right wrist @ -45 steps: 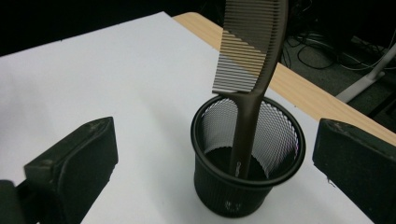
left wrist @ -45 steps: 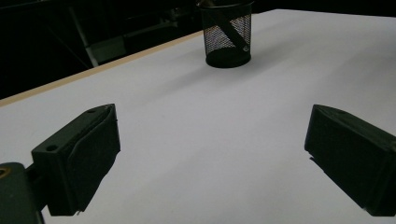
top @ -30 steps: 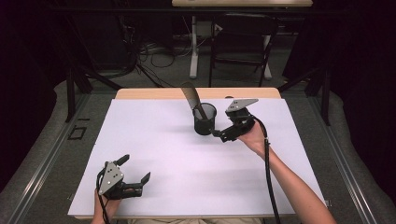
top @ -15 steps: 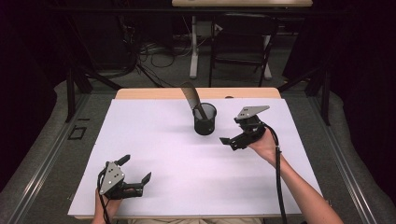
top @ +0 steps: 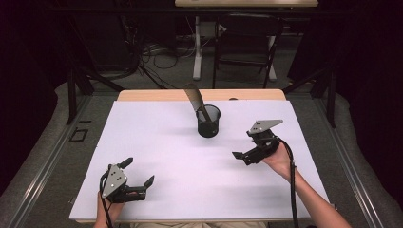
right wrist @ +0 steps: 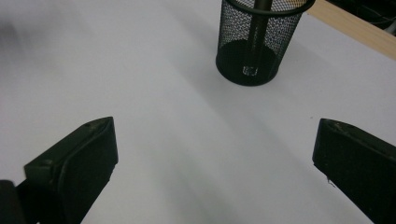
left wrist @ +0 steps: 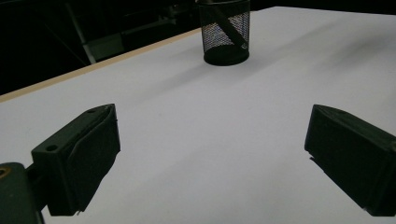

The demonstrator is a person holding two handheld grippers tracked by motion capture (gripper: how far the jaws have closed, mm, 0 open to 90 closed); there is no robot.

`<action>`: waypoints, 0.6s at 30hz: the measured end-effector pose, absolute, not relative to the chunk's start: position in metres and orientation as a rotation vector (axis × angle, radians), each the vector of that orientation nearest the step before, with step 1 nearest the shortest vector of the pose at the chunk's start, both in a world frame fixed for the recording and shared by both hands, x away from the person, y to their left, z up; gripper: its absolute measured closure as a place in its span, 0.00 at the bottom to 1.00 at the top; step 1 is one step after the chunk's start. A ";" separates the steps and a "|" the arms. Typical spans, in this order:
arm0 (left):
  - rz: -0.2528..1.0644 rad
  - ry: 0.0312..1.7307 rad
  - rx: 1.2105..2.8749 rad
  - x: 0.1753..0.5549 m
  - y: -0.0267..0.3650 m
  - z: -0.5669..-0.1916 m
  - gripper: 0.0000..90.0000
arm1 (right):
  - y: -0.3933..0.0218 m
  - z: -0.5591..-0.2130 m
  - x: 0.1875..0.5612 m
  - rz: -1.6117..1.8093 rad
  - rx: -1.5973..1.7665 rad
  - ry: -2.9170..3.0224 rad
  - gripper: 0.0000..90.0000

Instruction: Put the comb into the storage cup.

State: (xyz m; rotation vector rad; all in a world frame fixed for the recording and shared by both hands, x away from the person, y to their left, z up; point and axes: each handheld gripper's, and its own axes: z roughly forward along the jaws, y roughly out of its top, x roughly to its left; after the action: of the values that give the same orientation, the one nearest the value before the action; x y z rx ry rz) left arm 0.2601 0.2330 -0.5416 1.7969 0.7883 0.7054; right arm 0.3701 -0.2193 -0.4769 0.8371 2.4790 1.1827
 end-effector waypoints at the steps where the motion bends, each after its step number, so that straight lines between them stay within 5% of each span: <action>1: 0.705 0.789 1.796 0.260 0.233 -0.541 0.04 | -0.221 -0.478 0.369 1.177 0.839 2.487 0.00; 18: 0.704 0.784 1.801 0.260 0.233 -0.542 0.04 | -0.239 -0.495 0.339 1.166 0.874 2.463 0.00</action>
State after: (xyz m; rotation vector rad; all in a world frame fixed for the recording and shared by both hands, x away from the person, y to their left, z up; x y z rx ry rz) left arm 0.2601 0.2329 -0.5416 1.8007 0.7841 0.7039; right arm 0.3393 -0.2386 -0.4946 0.8739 2.4626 1.1658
